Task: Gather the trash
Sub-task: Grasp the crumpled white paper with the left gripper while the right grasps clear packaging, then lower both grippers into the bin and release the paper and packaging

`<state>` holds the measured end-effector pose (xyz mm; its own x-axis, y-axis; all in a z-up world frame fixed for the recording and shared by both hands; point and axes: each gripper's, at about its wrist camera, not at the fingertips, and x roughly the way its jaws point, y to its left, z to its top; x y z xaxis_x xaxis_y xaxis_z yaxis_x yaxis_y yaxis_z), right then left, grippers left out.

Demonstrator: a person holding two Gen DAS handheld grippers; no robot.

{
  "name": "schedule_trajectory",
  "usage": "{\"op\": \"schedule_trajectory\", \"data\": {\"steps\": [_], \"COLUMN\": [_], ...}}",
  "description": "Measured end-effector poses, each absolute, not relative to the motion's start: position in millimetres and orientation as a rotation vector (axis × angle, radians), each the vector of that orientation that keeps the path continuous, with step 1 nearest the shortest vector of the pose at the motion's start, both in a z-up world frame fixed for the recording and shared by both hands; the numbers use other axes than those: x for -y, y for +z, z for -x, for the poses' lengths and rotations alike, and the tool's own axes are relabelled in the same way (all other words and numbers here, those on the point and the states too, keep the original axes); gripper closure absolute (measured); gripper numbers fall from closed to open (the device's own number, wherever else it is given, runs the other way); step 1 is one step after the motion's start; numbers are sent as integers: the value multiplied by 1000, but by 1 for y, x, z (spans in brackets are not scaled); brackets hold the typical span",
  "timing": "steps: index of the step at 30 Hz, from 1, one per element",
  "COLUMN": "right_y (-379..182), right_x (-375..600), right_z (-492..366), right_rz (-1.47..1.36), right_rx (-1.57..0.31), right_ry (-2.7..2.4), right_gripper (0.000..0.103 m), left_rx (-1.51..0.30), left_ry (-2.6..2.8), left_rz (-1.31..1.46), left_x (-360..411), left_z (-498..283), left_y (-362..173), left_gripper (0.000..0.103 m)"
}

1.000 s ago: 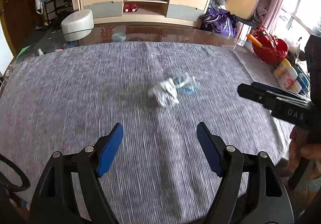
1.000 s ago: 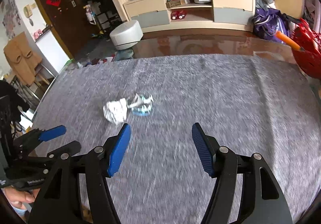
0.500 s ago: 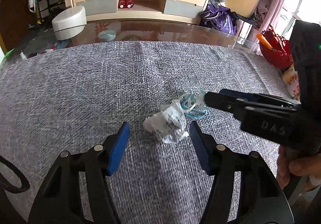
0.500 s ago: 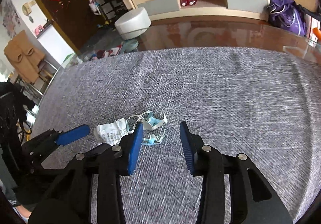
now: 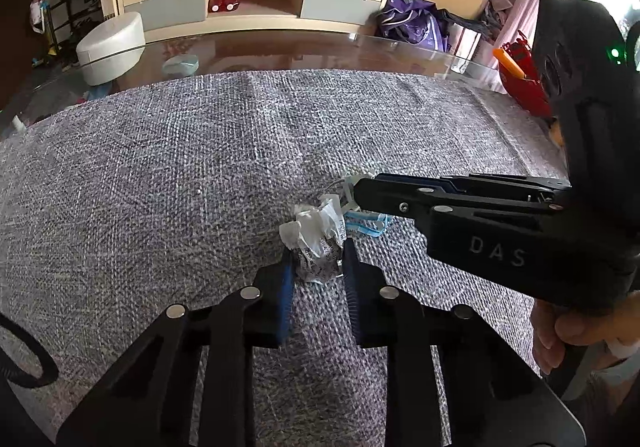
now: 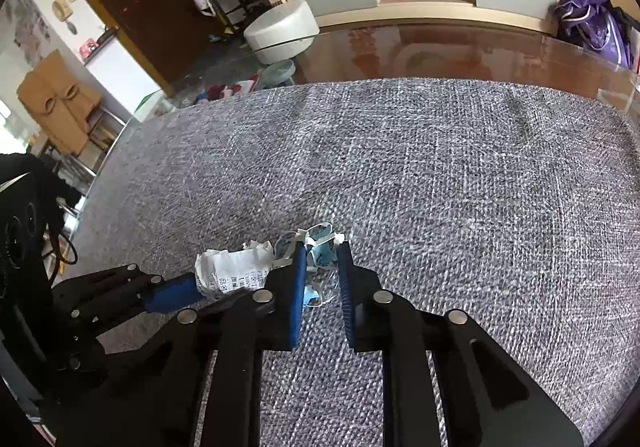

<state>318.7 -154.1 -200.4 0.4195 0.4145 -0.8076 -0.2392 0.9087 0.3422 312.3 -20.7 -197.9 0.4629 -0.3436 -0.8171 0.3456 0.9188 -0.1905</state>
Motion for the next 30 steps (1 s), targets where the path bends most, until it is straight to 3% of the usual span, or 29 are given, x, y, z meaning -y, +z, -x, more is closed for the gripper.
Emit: {"op": "schedule_trajectory", "data": {"steps": [9, 20, 30], "right_y": [-151, -64, -89], "right_x": [183, 200, 209], "right_z": [-276, -165, -80], "right_rz": [-163, -46, -76], "right_rx": [-961, -793, -804], "right_ry": [339, 310, 302], "right_gripper": [91, 91, 91], "left_rx": [-935, -822, -855], "left_ry": [-387, -420, -443], "left_rz": [20, 14, 7], "left_x": [-4, -3, 11], "left_z": [-265, -161, -74], "left_y": [-154, -86, -106], "left_gripper": [83, 83, 83]}}
